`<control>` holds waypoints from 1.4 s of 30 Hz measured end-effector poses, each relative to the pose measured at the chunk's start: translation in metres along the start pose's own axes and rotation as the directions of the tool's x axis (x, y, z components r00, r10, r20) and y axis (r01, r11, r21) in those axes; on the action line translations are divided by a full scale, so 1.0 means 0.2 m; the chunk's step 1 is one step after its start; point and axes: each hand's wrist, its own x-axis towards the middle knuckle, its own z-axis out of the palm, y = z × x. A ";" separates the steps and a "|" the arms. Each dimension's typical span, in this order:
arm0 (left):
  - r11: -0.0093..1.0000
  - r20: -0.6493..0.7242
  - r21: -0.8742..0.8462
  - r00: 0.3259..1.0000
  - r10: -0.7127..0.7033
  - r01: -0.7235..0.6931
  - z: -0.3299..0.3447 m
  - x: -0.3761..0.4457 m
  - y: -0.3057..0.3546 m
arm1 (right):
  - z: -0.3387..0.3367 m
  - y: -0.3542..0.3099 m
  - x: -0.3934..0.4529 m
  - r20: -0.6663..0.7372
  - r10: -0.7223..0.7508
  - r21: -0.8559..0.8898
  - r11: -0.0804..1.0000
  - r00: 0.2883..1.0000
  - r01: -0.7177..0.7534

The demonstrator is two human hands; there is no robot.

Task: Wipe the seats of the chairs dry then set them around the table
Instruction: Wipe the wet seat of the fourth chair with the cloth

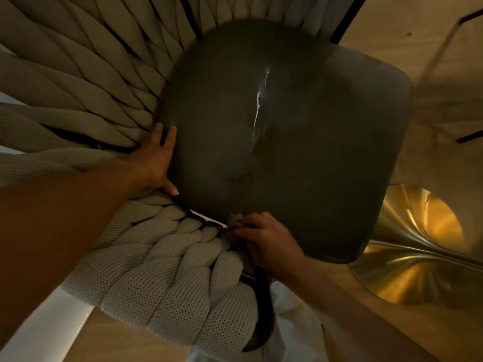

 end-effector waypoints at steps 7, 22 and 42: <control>1.000 -0.014 0.005 1.000 -0.015 0.015 0.00 0.01 0.03 | -0.05 0.03 0.01 -0.009 -0.046 -0.200 0.979 0.999 0.043; 0.997 -0.002 0.071 1.000 -0.028 0.029 0.00 0.00 0.05 | -0.65 0.76 -0.07 -0.560 0.552 0.039 0.762 0.618 -0.646; 0.978 0.036 0.192 0.996 -0.087 0.078 -0.03 0.01 0.15 | 0.03 -0.06 0.17 -0.062 -0.048 -0.222 0.974 0.997 0.033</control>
